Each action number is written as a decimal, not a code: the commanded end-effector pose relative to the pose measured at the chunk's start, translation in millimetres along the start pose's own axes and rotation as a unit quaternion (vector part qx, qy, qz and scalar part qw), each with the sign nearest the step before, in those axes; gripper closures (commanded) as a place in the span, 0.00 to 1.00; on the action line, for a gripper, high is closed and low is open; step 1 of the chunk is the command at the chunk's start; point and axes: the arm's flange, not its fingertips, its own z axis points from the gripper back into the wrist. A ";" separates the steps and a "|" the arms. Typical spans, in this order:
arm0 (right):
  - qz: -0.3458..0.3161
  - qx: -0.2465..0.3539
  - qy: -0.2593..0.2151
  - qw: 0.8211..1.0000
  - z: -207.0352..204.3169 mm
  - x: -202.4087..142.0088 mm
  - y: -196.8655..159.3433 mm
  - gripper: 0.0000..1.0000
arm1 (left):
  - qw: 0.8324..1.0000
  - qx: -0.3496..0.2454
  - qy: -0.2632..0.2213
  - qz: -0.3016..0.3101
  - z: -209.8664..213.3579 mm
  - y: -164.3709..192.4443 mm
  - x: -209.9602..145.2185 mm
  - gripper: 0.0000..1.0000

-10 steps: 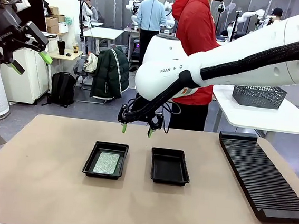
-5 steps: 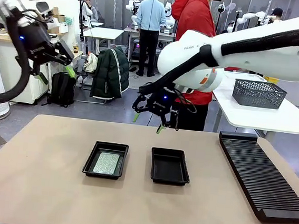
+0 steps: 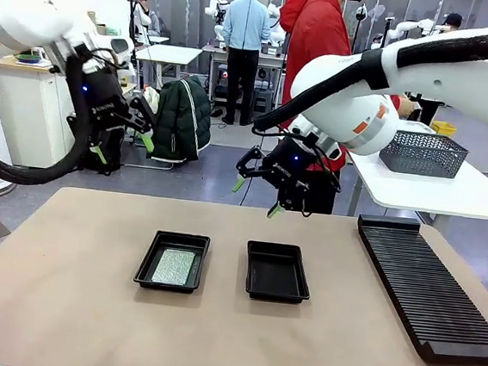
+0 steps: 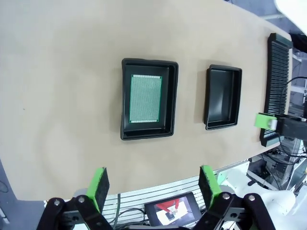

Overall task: Inspect and transfer BCBs to ESD trays.
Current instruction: Pick up the ESD tray and place it on the left side of the table.

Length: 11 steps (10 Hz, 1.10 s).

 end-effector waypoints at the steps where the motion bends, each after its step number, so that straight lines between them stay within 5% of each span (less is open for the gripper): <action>1: 0.012 0.040 -0.007 0.999 5.2 -5.8 -18.5 0.00 | 0.999 0.028 0.016 0.011 -16.5 -13.1 6.8 0.00; 4: 0.043 0.079 -0.020 0.996 15.0 -13.5 -27.8 0.00 | 0.997 0.059 0.040 0.005 -55.8 -20.8 8.4 0.00; 11: 0.046 0.139 -0.013 0.989 13.7 -26.9 -51.0 0.00 | 0.991 0.119 -0.004 -0.064 -136.5 0.6 12.0 0.00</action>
